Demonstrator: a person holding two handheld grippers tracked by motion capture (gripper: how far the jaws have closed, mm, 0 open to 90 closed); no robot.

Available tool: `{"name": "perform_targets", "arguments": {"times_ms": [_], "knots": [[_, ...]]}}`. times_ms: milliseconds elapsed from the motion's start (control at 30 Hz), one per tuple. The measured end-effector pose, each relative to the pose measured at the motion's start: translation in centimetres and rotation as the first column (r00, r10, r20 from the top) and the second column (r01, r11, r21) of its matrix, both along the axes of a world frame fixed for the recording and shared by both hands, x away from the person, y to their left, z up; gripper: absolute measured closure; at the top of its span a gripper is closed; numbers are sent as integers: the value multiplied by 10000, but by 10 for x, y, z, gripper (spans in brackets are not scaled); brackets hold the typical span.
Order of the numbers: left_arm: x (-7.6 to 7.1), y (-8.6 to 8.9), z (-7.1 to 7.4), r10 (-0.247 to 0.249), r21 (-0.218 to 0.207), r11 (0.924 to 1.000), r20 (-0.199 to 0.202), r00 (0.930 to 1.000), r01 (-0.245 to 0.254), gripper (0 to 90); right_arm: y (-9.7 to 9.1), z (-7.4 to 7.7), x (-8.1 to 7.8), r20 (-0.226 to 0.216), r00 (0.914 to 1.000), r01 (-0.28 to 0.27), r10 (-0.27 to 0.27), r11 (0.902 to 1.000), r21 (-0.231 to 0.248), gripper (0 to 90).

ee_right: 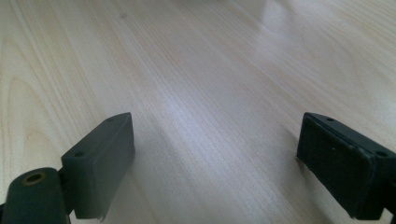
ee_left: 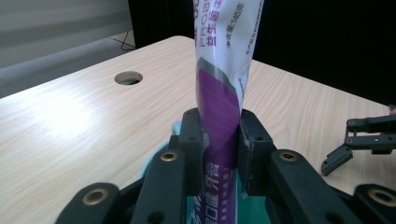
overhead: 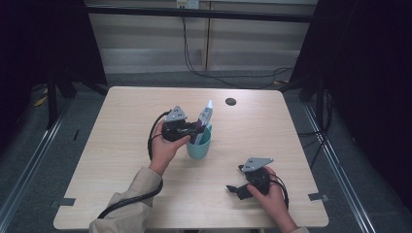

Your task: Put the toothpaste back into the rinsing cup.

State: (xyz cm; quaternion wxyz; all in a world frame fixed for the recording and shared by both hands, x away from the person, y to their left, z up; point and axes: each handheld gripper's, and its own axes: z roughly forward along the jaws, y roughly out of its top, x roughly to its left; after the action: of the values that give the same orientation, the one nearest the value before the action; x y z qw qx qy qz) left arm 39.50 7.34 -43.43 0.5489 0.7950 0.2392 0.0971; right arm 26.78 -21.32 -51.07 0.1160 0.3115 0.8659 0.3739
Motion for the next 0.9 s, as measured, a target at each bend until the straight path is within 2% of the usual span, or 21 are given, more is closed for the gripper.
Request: {"name": "perform_targets", "arguments": {"times_ms": [167,433,667,900], "knots": [[-1,-1,-2,-13,38,10000,-15,10000,13,747,0,0,0,1,10000,-3,3,10000,1,107],[-3,-3,-3,-64,457,9989,-98,9999,68,746,0,0,0,9,10000,-7,7,10000,-5,107],[-3,-3,-6,7,583,9983,-166,9999,3,744,0,0,0,4,10000,-5,5,10000,-4,107],[-4,-4,-10,-136,770,9969,-175,9998,149,742,0,0,0,19,10000,-13,13,10000,-9,107]]}}
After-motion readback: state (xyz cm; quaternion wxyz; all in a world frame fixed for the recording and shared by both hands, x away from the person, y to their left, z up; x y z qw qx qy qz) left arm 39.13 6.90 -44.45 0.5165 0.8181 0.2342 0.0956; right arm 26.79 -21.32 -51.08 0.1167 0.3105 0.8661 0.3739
